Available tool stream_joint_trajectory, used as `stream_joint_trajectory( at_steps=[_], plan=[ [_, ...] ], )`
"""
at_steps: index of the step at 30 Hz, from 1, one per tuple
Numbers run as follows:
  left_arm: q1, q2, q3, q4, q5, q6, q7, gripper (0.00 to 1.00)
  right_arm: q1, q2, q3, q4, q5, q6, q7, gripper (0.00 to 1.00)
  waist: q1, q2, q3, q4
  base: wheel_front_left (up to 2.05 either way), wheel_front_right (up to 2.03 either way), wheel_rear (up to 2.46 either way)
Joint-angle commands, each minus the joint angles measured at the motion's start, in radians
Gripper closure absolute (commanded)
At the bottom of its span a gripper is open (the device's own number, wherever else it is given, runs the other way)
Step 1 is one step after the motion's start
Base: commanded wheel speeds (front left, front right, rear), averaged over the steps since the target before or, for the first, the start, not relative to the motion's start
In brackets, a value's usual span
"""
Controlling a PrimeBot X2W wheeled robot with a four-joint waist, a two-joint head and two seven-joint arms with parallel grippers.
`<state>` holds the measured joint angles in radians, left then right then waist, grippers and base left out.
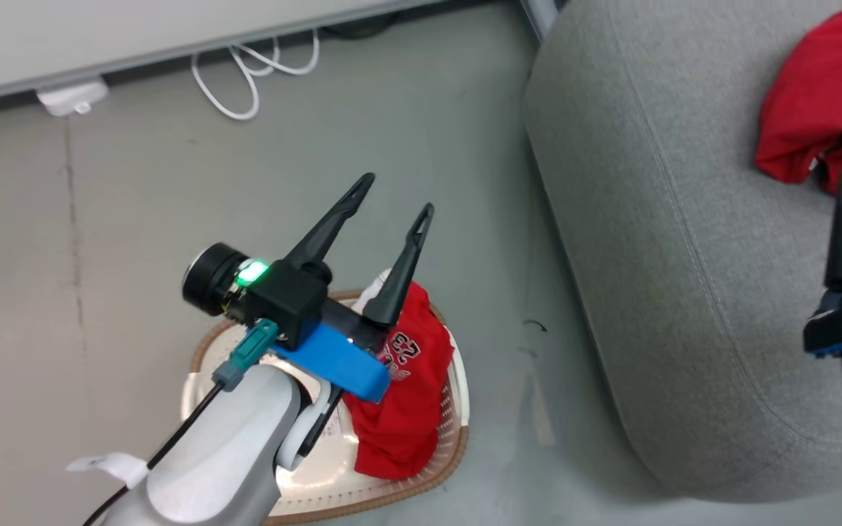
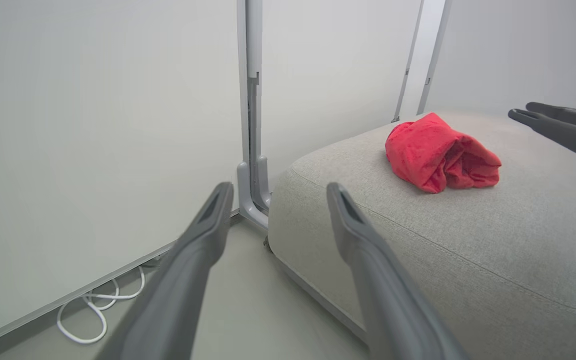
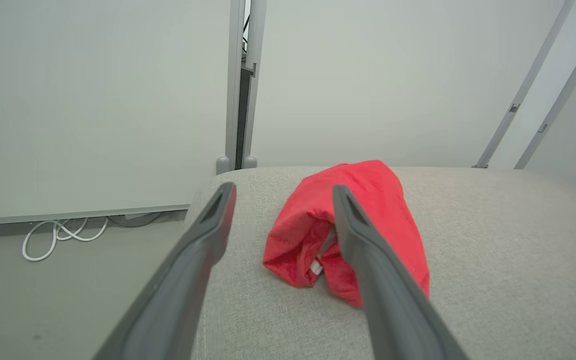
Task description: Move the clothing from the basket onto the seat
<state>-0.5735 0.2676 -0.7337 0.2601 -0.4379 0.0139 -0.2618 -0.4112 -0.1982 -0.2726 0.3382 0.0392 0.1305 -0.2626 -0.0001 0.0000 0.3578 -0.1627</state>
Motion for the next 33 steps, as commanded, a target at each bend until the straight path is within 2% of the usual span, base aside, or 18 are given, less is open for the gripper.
stream_joint_trajectory(
  at_steps=[1, 17, 26, 33],
  plan=[
    [0.021, -0.005, 0.015, -0.004, 0.01, -0.003, -0.004, 0.0, 0.022, 0.008, 0.006, -0.014, 0.005, 0.0, -0.003, 0.0, 0.0001, 0.0, -0.037, 0.032, 0.0, 0.0, 0.0],
    [0.244, -0.081, 0.329, -0.017, 0.094, -0.044, -0.004, 0.0, 0.159, 0.103, 0.16, -0.161, 0.016, 0.0, -0.003, 0.0, 0.0001, 0.0, -0.182, 0.151, 0.0, 0.0, 0.0],
    [0.343, -0.115, 0.479, -0.031, 0.152, -0.08, -0.004, 0.0, 0.244, 0.131, 0.164, -0.216, 0.01, 0.0, -0.003, 0.0, 0.0001, 0.0, -0.247, 0.201, 0.0, 0.0, 0.0],
    [0.418, -0.133, 0.548, -0.032, 0.194, -0.104, -0.004, 0.0, 0.312, 0.144, 0.175, -0.23, 0.019, 0.0, -0.003, 0.0, 0.0001, 0.0, -0.294, 0.223, 0.0, 0.0, 0.0]
  ],
)
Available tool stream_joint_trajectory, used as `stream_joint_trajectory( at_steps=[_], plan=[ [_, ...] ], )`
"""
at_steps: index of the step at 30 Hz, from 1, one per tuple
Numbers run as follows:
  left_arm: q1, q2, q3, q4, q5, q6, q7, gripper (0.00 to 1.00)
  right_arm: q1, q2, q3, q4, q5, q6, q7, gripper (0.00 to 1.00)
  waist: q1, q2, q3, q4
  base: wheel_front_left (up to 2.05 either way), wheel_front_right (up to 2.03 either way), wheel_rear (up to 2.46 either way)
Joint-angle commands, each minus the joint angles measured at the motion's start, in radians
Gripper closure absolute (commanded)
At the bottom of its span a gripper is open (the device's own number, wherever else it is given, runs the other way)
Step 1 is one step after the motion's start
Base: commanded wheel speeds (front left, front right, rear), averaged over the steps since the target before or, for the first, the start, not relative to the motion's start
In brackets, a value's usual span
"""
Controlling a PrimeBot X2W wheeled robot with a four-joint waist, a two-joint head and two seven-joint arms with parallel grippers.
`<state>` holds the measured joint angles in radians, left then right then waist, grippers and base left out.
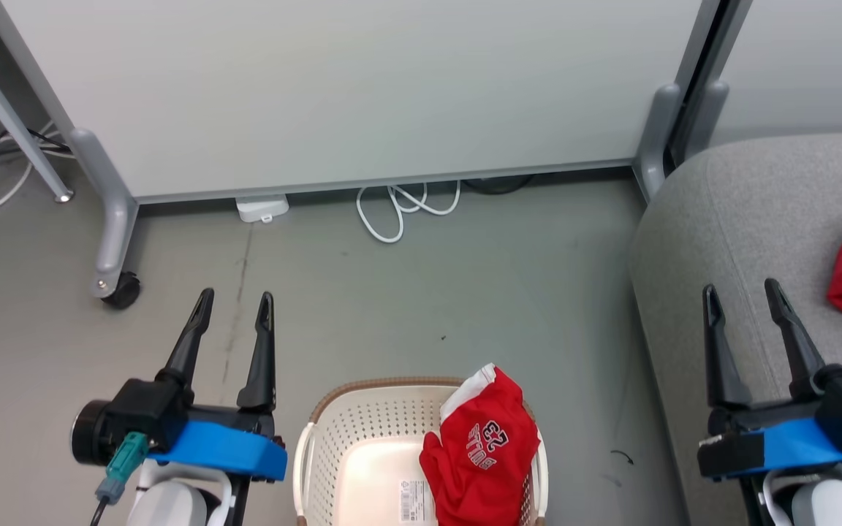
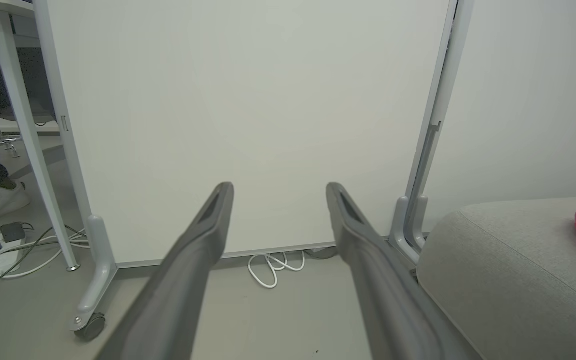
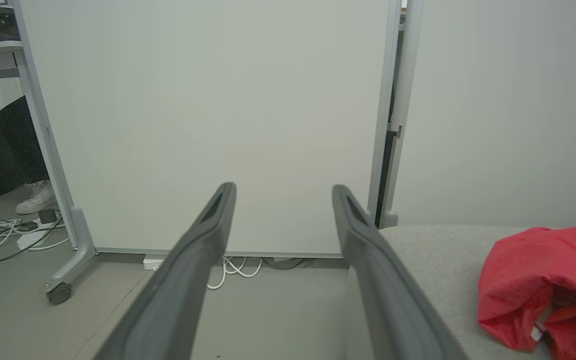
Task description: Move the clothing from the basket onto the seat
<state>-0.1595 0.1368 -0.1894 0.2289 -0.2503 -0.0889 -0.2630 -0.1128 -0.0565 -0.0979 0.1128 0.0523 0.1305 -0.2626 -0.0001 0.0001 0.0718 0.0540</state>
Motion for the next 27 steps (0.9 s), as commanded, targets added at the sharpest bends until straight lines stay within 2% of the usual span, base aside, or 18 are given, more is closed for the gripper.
stream_joint_trajectory(
  at_steps=[1, 14, 27],
  plan=[
    [0.013, -0.004, 0.012, -0.001, 0.009, -0.005, -0.003, 0.0, 0.025, 0.004, 0.001, -0.006, 0.007, 0.0, -0.003, 0.0, 0.0001, -0.0001, -0.014, 0.008, 0.0, 0.0, 0.0],
    [0.091, -0.037, 0.071, 0.006, 0.056, -0.028, -0.003, 0.0, 0.12, 0.006, 0.074, -0.013, 0.057, 0.0, -0.003, 0.0, 0.0001, -0.0001, -0.061, 0.018, 0.0, 0.0, 0.0],
    [0.11, -0.055, 0.09, 0.005, 0.078, -0.039, -0.003, 0.0, 0.132, 0.007, 0.086, -0.007, 0.066, 0.0, -0.003, 0.0, 0.0001, -0.0001, -0.075, 0.024, 0.0, 0.0, 0.0]
  ],
)
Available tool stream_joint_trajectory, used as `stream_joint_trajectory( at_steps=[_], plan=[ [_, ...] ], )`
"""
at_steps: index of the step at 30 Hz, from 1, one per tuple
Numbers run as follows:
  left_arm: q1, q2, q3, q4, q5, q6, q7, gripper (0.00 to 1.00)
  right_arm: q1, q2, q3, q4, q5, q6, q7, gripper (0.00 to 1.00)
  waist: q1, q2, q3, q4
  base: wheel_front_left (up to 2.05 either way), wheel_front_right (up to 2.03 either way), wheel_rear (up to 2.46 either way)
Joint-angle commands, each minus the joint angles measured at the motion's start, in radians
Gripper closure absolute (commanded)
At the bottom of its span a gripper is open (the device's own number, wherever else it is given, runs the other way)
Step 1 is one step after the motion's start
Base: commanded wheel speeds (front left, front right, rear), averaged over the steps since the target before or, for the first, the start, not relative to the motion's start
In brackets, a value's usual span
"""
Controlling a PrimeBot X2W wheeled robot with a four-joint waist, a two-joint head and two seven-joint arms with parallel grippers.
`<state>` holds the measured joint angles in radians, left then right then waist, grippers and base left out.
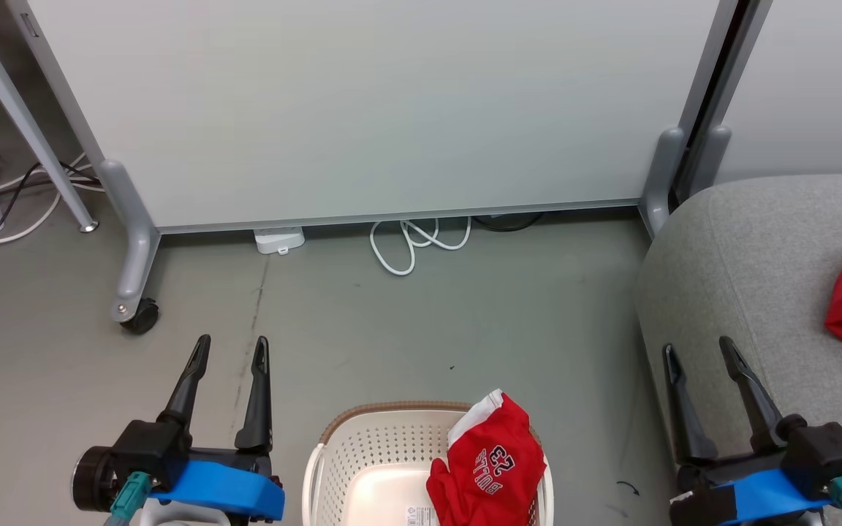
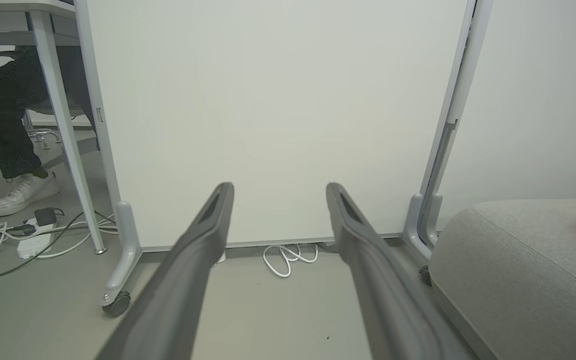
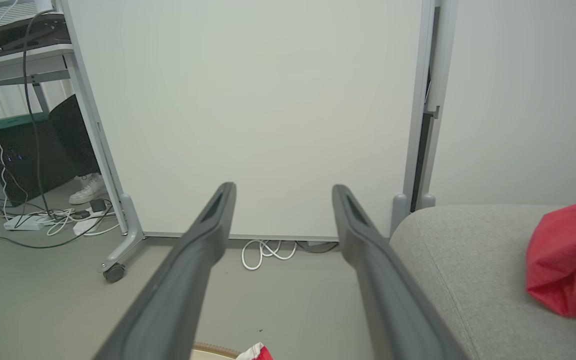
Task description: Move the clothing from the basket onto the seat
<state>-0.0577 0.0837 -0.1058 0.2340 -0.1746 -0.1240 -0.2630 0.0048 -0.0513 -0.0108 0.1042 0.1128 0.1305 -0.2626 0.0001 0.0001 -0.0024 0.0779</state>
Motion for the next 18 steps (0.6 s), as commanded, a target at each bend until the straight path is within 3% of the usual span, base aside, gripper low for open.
stream_joint_trajectory(
  at_steps=[1, 10, 18],
  plan=[
    [0.009, -0.002, 0.007, 0.001, 0.004, -0.005, -0.003, 0.0, 0.015, 0.001, -0.001, 0.003, 0.006, 0.0, -0.003, 0.0, -0.0001, -0.0001, -0.001, 0.0, 0.0, 0.0, 0.0],
    [-0.015, -0.006, -0.004, 0.01, 0.009, -0.008, -0.003, 0.0, -0.006, 0.001, 0.002, 0.009, 0.007, 0.0, -0.003, 0.0, -0.0001, -0.0001, 0.002, -0.006, 0.0, 0.0, 0.0],
    [-0.081, 0.004, -0.071, 0.061, -0.021, -0.007, -0.003, 0.0, -0.035, 0.001, -0.014, 0.001, -0.005, 0.0, -0.003, 0.0, -0.0001, -0.0001, 0.02, -0.022, 0.0, 0.0, 0.0]
  ],
)
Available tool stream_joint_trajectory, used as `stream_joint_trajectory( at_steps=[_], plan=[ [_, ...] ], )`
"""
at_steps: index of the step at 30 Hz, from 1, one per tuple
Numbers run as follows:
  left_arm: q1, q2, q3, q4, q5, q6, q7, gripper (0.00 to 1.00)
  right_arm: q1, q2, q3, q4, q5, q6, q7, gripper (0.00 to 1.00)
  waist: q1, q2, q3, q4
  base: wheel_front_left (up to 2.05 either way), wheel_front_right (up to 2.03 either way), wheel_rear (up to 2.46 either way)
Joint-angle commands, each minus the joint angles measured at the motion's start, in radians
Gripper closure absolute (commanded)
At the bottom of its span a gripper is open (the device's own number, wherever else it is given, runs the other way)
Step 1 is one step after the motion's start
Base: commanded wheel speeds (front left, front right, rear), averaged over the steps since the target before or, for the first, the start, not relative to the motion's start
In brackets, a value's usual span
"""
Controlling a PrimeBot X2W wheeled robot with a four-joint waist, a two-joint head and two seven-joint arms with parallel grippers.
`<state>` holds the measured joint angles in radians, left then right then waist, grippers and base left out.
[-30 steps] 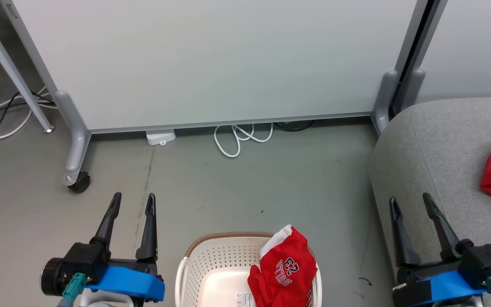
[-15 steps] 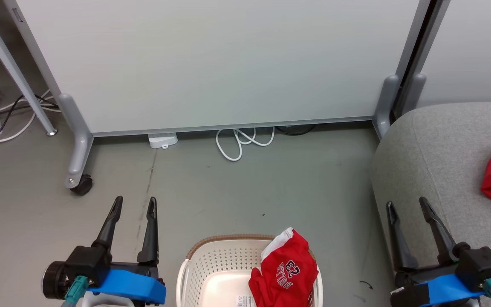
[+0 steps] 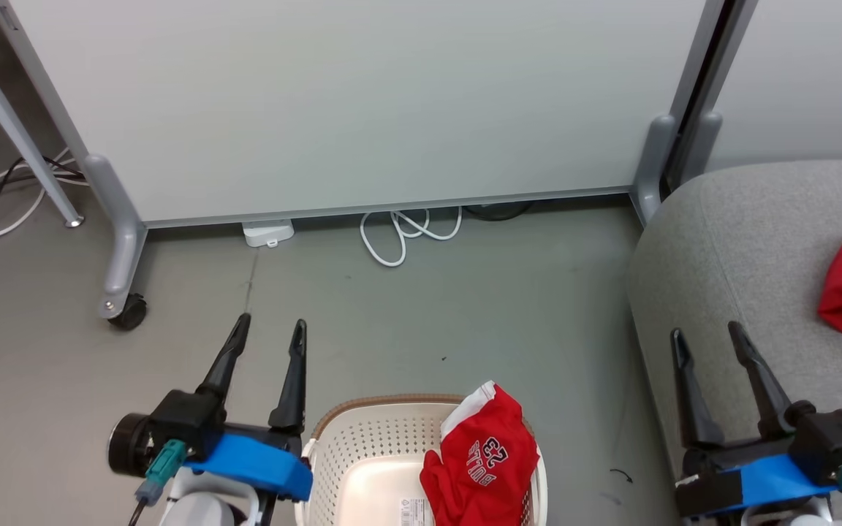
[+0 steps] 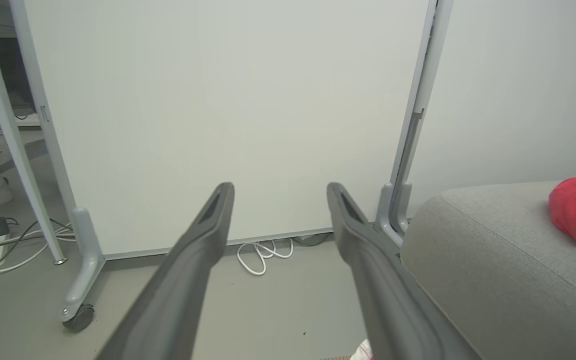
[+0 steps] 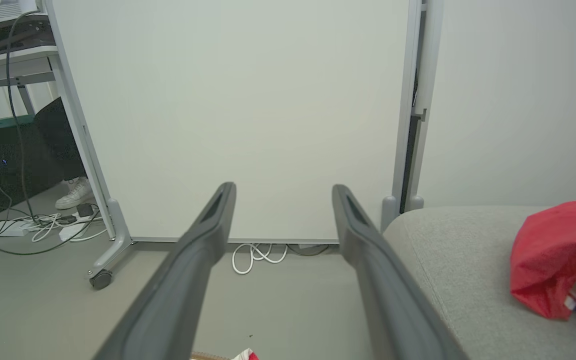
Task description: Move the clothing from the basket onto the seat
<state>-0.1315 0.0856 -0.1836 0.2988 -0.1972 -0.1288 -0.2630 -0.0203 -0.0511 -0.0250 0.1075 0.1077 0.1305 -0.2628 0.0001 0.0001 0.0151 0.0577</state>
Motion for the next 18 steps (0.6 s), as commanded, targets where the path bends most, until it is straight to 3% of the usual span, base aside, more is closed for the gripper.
stream_joint_trajectory(
  at_steps=[1, 18],
  plan=[
    [-0.022, 0.009, -0.009, 0.006, -0.003, -0.002, -0.003, 0.0, -0.016, 0.001, -0.002, -0.005, -0.003, 0.0, -0.003, 0.0, -0.0001, -0.0001, 0.007, -0.007, 0.0, 0.0, 0.0],
    [-0.33, 0.051, -0.291, 0.267, -0.143, -0.003, -0.003, 0.0, -0.182, 0.001, -0.002, -0.06, -0.05, 0.0, -0.003, 0.0, -0.0001, -0.0001, 0.239, -0.119, 0.0, 0.0, 0.0]
  ],
)
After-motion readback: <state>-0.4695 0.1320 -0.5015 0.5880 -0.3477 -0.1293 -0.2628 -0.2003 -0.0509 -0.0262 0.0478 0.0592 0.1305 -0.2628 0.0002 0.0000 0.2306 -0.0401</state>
